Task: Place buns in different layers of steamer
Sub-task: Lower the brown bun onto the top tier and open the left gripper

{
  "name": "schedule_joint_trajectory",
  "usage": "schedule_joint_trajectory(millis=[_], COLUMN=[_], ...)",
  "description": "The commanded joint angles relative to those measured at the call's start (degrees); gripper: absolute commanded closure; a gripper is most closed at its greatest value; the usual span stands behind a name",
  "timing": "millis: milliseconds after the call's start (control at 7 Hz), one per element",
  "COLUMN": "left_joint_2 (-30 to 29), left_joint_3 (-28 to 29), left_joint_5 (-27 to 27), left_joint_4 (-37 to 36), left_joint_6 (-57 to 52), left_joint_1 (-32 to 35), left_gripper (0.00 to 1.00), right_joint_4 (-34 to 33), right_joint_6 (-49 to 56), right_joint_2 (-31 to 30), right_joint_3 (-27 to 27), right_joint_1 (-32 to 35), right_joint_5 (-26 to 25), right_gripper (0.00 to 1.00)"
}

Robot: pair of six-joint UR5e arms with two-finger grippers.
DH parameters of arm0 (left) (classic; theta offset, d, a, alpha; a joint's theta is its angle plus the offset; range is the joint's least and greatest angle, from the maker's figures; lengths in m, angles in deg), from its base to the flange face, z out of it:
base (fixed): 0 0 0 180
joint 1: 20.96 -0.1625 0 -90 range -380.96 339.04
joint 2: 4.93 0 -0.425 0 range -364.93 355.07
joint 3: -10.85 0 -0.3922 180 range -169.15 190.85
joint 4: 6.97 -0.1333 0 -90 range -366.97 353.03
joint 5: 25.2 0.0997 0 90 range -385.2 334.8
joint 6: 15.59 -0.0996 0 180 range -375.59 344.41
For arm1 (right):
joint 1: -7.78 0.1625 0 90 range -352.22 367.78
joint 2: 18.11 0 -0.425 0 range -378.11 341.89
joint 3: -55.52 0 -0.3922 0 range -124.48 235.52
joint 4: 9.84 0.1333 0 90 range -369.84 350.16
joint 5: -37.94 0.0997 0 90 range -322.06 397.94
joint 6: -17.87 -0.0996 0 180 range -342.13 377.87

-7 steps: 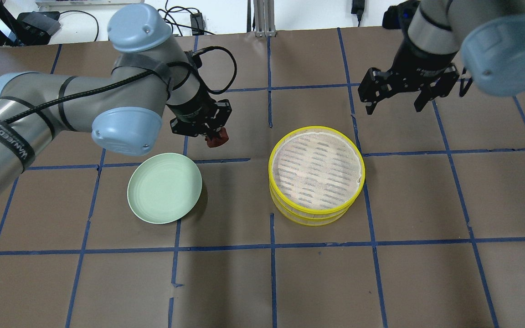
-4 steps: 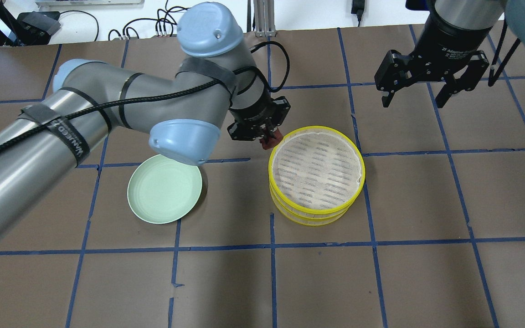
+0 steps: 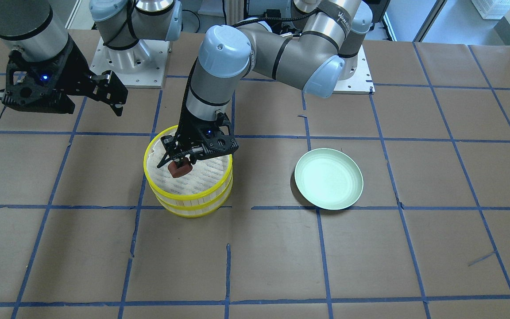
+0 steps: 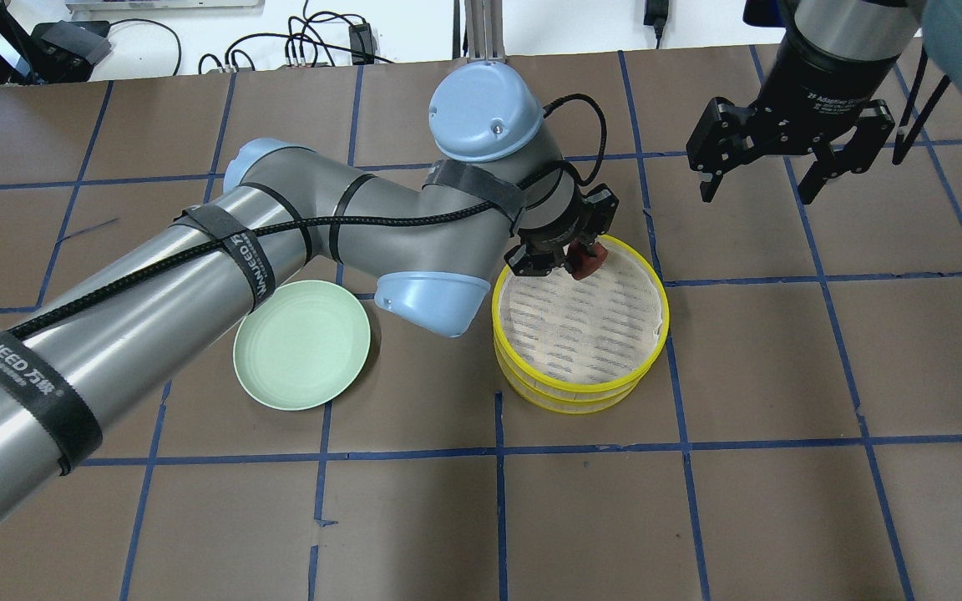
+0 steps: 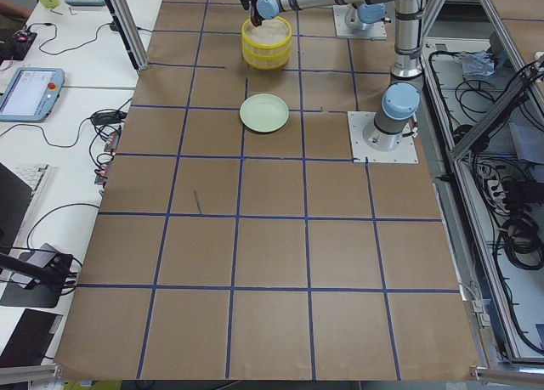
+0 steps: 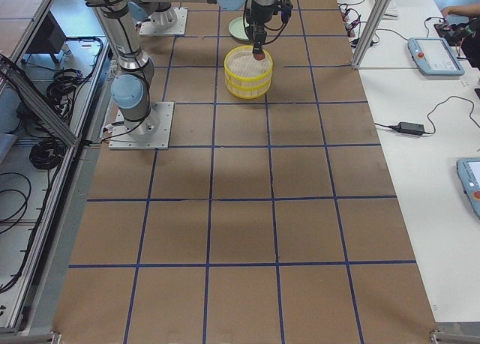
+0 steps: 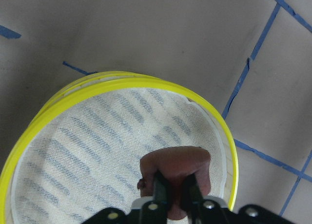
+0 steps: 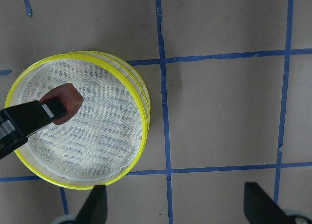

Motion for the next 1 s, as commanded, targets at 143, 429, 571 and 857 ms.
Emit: schedule_joint_trajectory(millis=[143,429,571,857], left_joint_2=[0.54,1.41,2.11,6.84], left_joint_3=[-0.02,-1.07,-0.47,0.06], left_joint_5=[2.60,3.04,9.22,9.90], left_joint_4=[-0.13,0.40,5.02,13.81], left_joint_6=[-6.86,-9.52,-19.90,-41.43], left_joint_1=[0.02,-0.50,-2.59,-12.48], left_gripper=[0.00,0.00,0.00,0.00], right_joint_4=[0.09,0.09,0.00,-2.44], right_joint_6=[0.21,0.12,0.12,-0.32], right_joint_2=[-0.01,-0.01,-0.10,-0.54], right_joint_3=[0.02,0.02,0.02,0.02], right_joint_1=[-0.18,-0.09,-0.09,0.00], right_joint_5=[-0.07,-0.07,-0.15,-3.12], right_gripper=[0.00,0.00,0.00,0.00])
